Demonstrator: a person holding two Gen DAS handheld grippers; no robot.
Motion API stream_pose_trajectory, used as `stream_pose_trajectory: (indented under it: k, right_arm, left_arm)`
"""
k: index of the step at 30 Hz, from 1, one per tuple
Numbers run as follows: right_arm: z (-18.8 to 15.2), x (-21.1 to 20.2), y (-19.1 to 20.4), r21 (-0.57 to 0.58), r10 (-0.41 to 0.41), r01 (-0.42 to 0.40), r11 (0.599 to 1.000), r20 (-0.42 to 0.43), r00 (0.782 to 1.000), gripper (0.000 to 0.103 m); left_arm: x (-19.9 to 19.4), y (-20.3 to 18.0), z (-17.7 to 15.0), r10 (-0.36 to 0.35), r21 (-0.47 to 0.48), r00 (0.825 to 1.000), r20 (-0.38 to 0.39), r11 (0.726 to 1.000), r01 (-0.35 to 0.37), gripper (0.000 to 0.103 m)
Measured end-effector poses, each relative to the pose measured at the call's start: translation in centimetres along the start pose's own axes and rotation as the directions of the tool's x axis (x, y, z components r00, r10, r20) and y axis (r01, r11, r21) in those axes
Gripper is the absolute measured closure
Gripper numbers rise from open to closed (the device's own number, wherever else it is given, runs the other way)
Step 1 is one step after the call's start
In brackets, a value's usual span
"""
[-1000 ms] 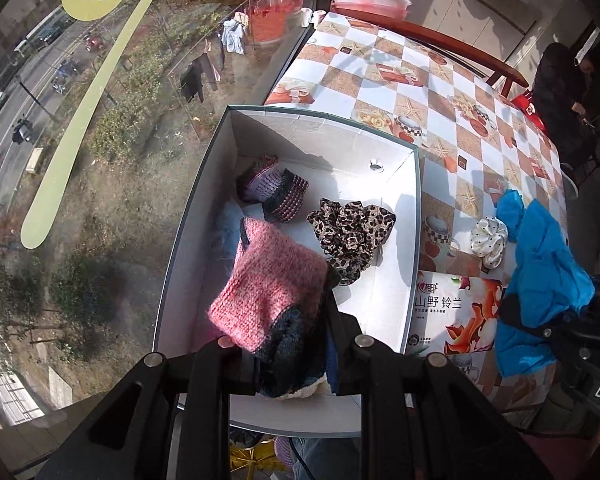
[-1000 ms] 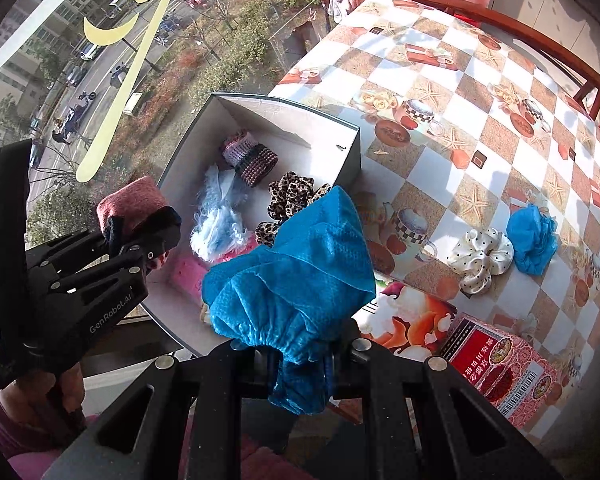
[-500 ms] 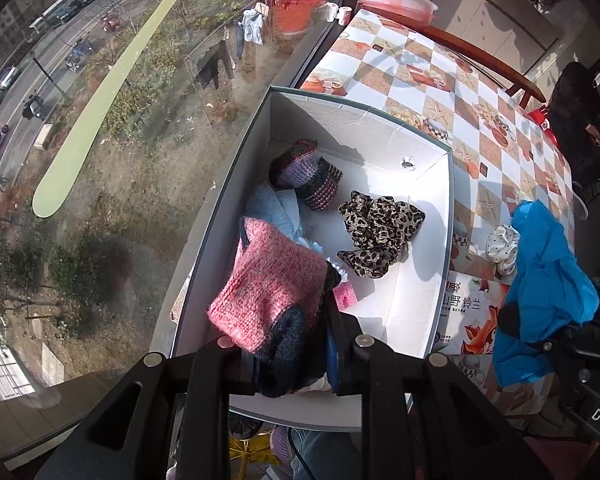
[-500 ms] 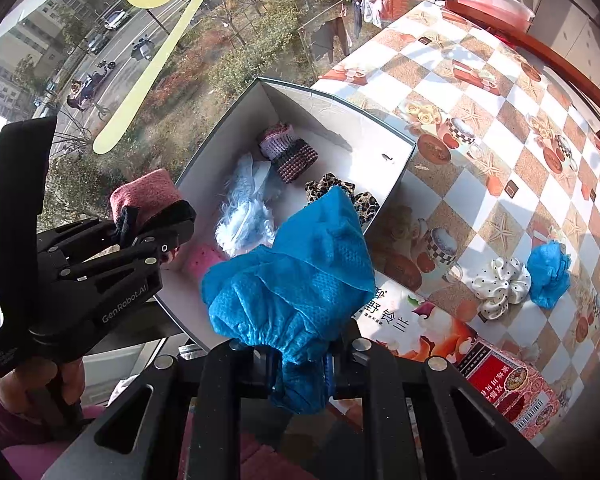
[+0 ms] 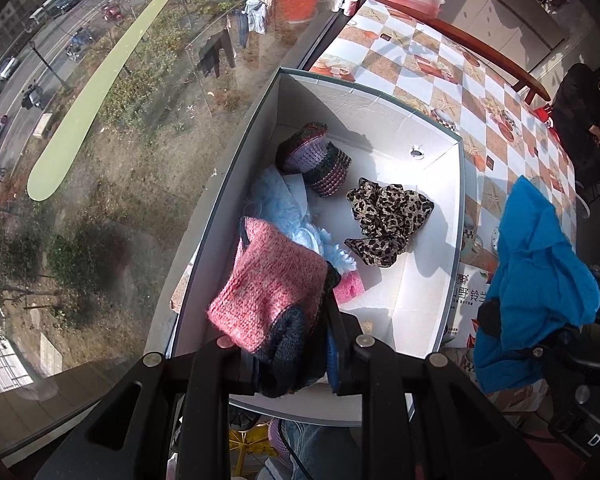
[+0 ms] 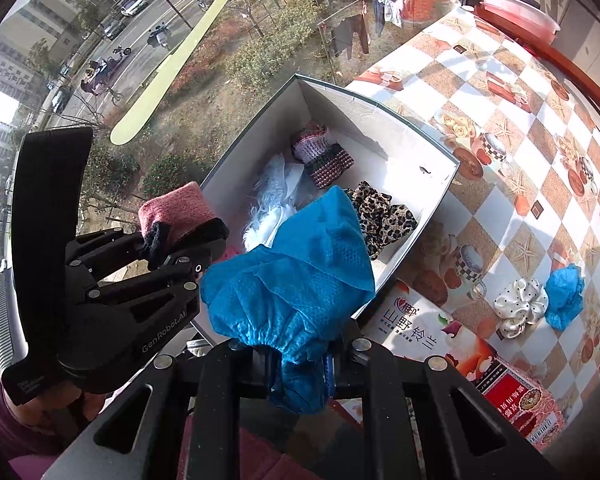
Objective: Organize soft objects
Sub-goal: 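Lift the pink-black knit item and blue cloth and carry them over the white box, then open the left gripper while the right gripper opens, dropping both items into the box, then reach the left gripper to the polka-dot scrunchie while the right reaches the blue crumpled cloth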
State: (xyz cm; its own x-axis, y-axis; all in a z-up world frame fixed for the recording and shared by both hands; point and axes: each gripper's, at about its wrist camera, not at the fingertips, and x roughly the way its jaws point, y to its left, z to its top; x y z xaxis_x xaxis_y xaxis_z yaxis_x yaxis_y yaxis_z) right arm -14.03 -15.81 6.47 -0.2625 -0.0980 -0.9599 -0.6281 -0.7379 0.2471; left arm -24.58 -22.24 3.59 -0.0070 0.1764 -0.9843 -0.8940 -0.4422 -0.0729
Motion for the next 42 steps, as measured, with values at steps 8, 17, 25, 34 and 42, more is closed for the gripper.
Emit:
stream_pose_trajectory:
  k: [8,17,25,34,42]
  right_arm:
    - [-0.1,0.3,-0.2,0.007,0.008,-0.008,1.0,-0.011,1.0,0.086]
    - [0.3,0.6,-0.2,0.02,0.016,-0.016,1.0,-0.01,1.0,0.086]
    - [0.6,0.8,-0.2,0.02,0.022,-0.021,1.0,-0.007,1.0,0.086]
    - [1.3,0.3,-0.7,0.046,0.025,-0.026,0.999,0.022,0.999,0.043]
    - [0.7,-0.3,-3.2,0.14,0.02,-0.021,0.99,0.01,1.0,0.001]
  left_arm:
    - [0.3,-0.1,0.1,-0.001,0.002,1.0,-0.012,1.0,0.001,0.077]
    - [0.9,-0.4,0.0,0.01,0.013,0.999,-0.036,1.0,-0.01,0.077]
    - [1.1,-0.6,0.0,0.006,0.012,0.999,-0.046,1.0,-0.006,0.075]
    - [0.9,-1.0,0.1,0.014,0.021,0.999,-0.03,1.0,-0.013,0.021]
    - [1.0,-1.7,0.4,-0.113,0.016,0.993,-0.037,0.993,0.113,0.0]
